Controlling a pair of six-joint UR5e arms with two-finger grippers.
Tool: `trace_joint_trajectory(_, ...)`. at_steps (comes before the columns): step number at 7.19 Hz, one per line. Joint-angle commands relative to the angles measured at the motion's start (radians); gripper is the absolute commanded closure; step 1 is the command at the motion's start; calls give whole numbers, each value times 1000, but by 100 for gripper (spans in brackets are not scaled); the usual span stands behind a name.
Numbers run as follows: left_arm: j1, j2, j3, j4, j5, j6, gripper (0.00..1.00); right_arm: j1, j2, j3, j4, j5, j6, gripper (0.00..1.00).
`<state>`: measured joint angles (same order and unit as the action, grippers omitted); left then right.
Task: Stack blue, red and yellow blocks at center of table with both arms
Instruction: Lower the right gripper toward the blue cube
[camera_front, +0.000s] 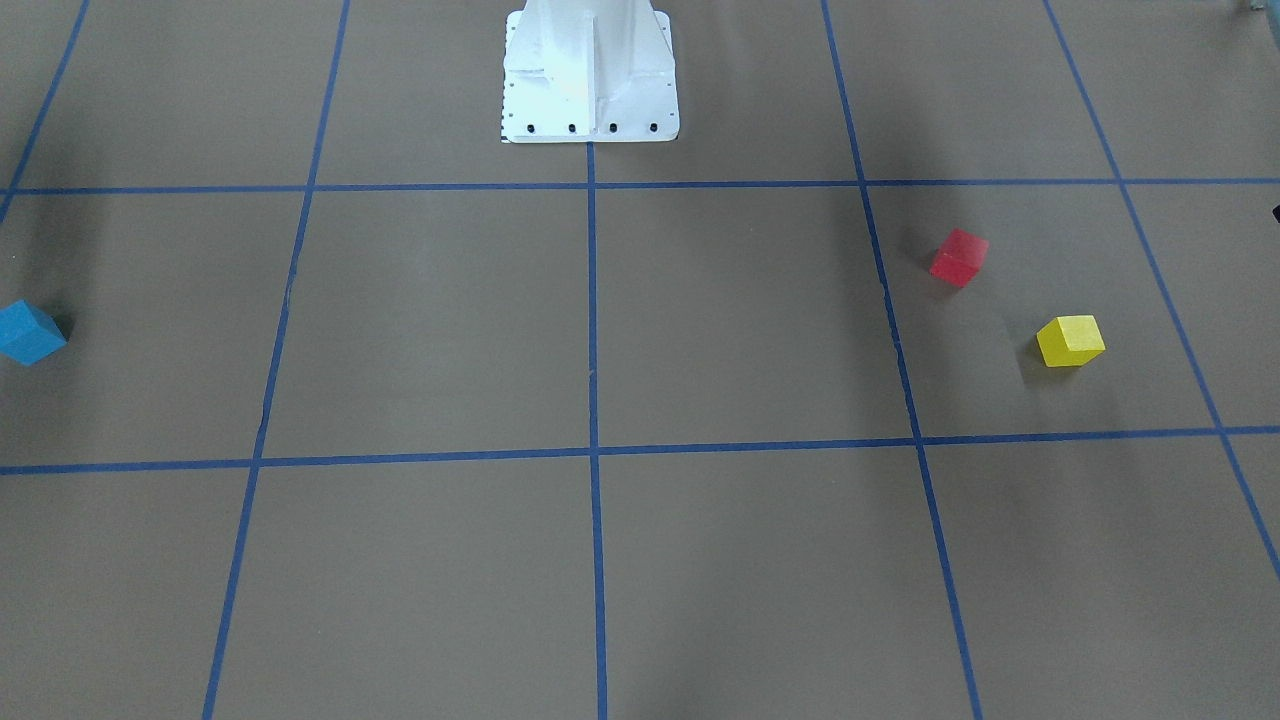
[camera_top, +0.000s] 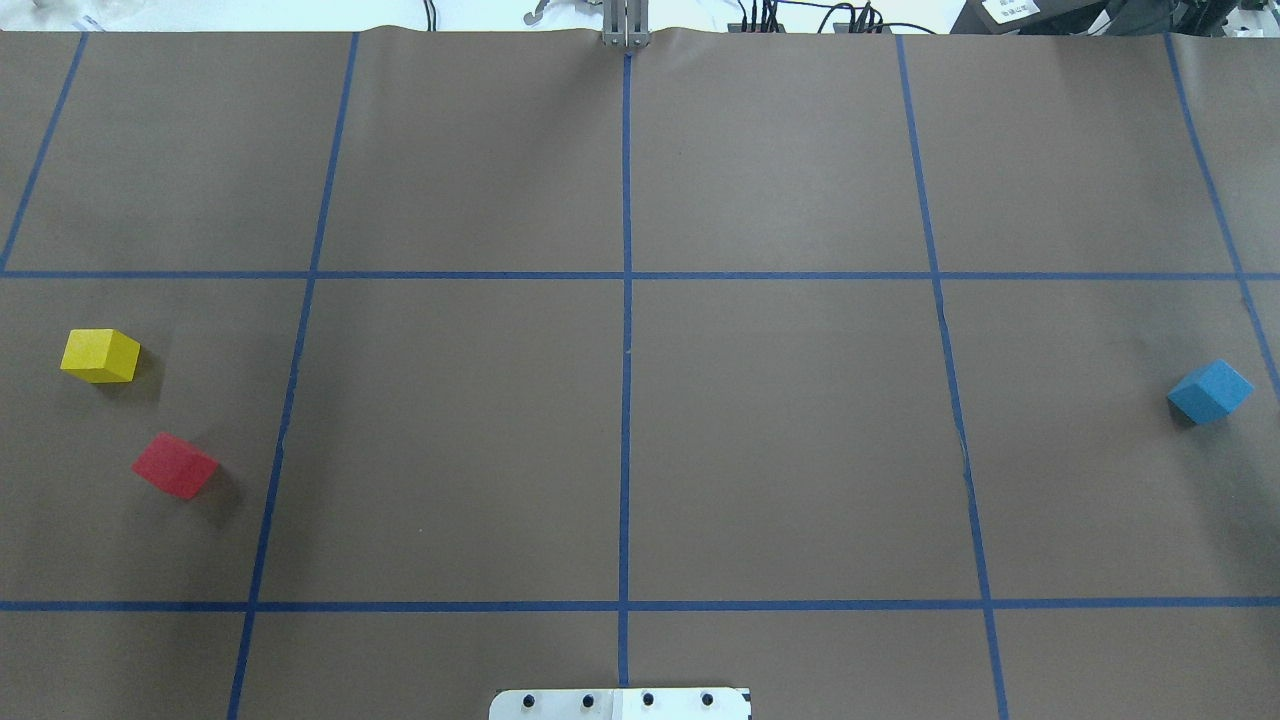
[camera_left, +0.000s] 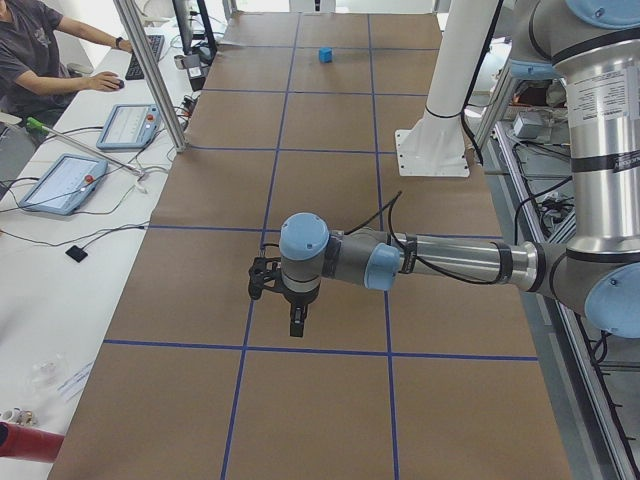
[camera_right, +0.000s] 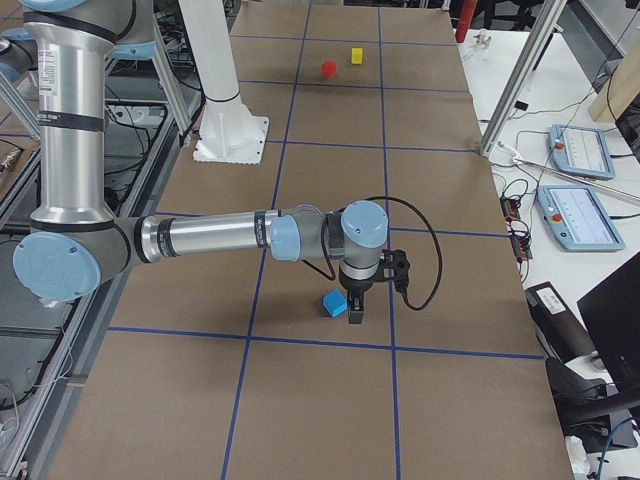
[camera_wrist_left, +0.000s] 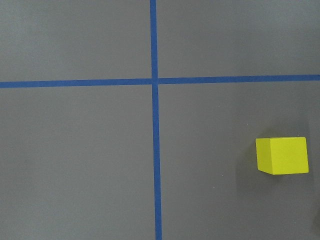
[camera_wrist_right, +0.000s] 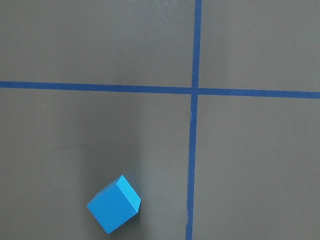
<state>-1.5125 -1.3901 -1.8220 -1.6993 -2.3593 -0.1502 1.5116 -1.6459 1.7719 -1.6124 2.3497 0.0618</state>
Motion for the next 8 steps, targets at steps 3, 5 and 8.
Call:
trace_joint_trajectory(3,2,0,-5,0,0,0,1,-259,-44,-5,210,25,75,0)
trace_joint_trajectory(5,2,-1,-2,-2,0,1,1,-367,-92,-18,377,-41,56,1)
trace_joint_trajectory(8,3,-3,-2,-2,0,1,1,-378,-117,-54,445,-167,-37,1)
